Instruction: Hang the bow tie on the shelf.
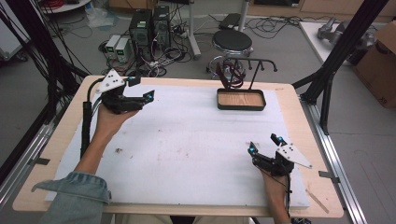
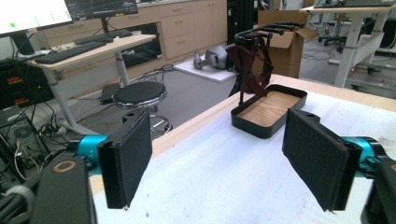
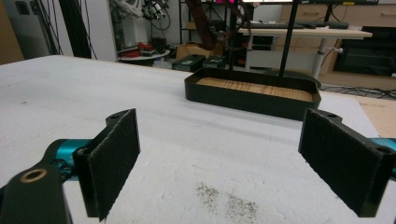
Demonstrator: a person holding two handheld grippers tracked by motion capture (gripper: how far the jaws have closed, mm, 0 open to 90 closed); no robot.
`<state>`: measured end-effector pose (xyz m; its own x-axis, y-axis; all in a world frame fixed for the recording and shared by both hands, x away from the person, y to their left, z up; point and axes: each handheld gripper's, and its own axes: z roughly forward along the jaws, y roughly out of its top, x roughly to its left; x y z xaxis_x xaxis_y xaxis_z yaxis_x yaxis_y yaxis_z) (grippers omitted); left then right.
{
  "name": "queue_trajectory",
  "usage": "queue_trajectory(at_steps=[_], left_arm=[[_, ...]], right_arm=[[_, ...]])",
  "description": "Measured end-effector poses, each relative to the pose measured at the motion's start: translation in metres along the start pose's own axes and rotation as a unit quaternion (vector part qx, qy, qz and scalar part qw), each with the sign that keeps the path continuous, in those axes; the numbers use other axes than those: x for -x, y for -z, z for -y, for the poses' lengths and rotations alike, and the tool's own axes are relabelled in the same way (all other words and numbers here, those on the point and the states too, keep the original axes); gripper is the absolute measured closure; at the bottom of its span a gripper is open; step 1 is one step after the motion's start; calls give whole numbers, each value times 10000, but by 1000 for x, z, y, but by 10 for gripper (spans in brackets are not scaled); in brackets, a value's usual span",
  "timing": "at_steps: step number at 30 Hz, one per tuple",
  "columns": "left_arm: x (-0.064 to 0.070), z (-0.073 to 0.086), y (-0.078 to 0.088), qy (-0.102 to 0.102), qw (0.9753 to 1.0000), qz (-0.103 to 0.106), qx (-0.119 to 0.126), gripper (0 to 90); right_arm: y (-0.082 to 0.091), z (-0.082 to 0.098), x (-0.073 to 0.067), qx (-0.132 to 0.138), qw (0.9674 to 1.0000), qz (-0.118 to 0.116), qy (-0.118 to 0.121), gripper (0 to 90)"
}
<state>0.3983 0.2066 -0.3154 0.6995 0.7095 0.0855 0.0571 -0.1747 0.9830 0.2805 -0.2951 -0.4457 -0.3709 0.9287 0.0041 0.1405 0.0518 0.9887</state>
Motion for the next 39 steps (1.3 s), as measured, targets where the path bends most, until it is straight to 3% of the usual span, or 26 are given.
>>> queue_trajectory(at_steps=[5, 8, 13, 22, 27, 33, 37, 39], left_arm=[[3, 13, 24, 110, 9999, -42, 29, 218], [4, 21, 37, 49, 9999, -134, -33, 209], [3, 35, 57, 254, 9992, -308, -74, 198], [9, 66, 88, 398, 9975, -528, -251, 195], [16, 84, 99, 362, 9961, -687, -428, 192], [23, 103, 109, 465, 9944, -765, -566, 185], [25, 116, 113, 631, 9922, -871, -635, 181], [24, 120, 113, 766, 9910, -828, -725, 181]], right_arm=[[0, 0, 1, -1, 10000, 5, -33, 118], [0, 0, 0, -3, 10000, 8, -17, 118], [0, 0, 0, -5, 10000, 13, -9, 118], [0, 0, 0, -33, 10000, 37, -34, 118], [0, 0, 0, -23, 10000, 37, -20, 118], [0, 0, 0, -35, 10000, 42, -14, 118], [-1, 0, 0, -38, 10000, 41, -9, 118], [-1, 0, 0, -41, 10000, 46, 0, 118]])
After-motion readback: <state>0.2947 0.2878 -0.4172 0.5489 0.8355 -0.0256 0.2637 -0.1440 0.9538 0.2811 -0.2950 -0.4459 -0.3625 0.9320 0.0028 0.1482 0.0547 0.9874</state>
